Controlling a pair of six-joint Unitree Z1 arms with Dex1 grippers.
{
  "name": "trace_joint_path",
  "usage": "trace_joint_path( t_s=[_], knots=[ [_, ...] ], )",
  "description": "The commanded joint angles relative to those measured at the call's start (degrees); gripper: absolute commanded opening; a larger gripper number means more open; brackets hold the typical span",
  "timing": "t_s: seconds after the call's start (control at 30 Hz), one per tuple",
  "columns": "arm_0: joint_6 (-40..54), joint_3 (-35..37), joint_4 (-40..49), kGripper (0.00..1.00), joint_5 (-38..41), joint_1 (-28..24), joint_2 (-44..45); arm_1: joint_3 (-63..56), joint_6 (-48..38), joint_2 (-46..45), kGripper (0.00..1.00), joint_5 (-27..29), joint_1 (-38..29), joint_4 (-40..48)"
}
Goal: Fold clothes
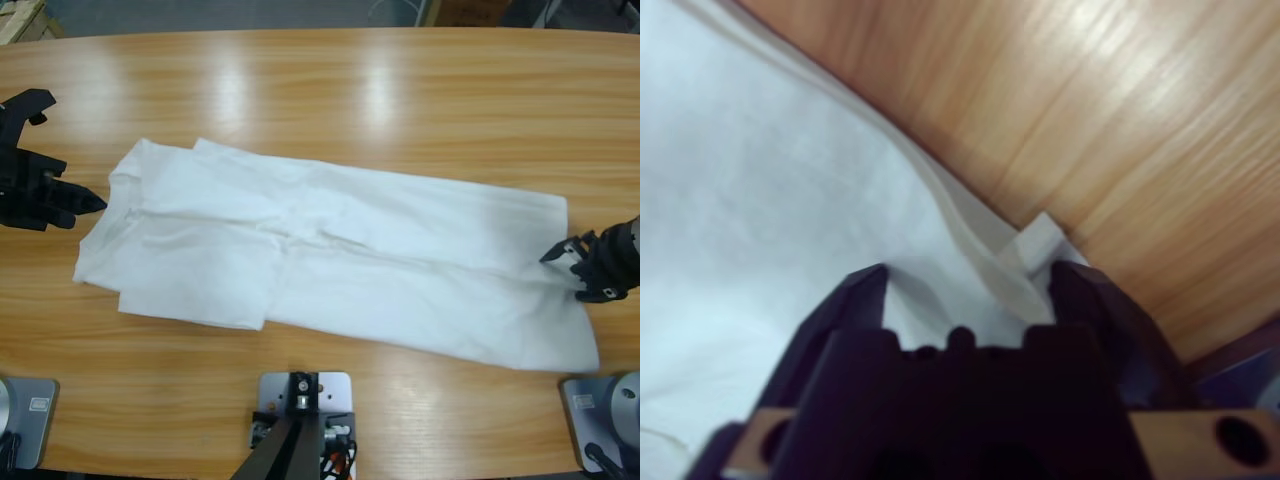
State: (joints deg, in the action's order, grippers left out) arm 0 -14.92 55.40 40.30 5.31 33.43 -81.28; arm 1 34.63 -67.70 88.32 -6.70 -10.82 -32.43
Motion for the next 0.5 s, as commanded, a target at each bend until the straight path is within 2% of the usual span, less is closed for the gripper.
trace_joint_path(
  t_s=[0.03,0.2,0.5],
  knots=[
    [-0.55,-1.03,0.68,0.000,-1.03,0.62,-1.16,-3.39,2.17,-0.78,0.272,-2.88,0.89,4.47],
    [-0.55,-2.44,-0.13,0.000,-1.17,0.62,-1.16,-3.88,5.05,-3.53,0.008,-3.61,0.89,5.15],
    [-0.55,-5.16,-1.62,0.000,-1.18,0.65,-0.10,-5.53,9.09,-4.05,0.000,-5.00,-1.83,10.76]
  ],
)
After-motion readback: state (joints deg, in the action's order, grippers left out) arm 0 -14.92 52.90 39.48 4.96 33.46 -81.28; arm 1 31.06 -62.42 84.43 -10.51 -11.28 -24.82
